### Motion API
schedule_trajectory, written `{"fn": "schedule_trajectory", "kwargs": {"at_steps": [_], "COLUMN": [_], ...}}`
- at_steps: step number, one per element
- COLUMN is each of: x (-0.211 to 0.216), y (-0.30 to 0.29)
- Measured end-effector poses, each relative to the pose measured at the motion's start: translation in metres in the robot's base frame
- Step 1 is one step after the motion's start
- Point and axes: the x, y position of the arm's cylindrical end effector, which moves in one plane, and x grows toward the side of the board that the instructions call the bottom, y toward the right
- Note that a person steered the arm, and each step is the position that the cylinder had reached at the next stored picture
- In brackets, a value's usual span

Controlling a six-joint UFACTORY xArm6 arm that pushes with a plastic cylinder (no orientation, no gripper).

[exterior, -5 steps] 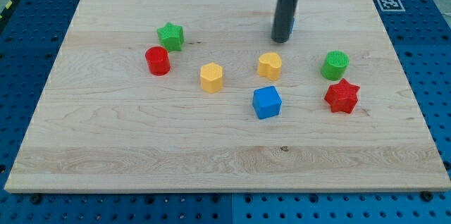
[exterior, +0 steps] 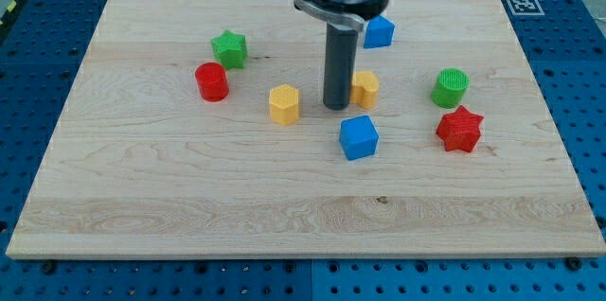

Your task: Slide the yellow heart closer to the blue triangle

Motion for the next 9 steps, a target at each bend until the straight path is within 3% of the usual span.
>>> {"fn": "schedule_trajectory", "kwargs": {"at_steps": [5,9], "x": [-0.010,-0.053], "y": [0.022,0.056]}}
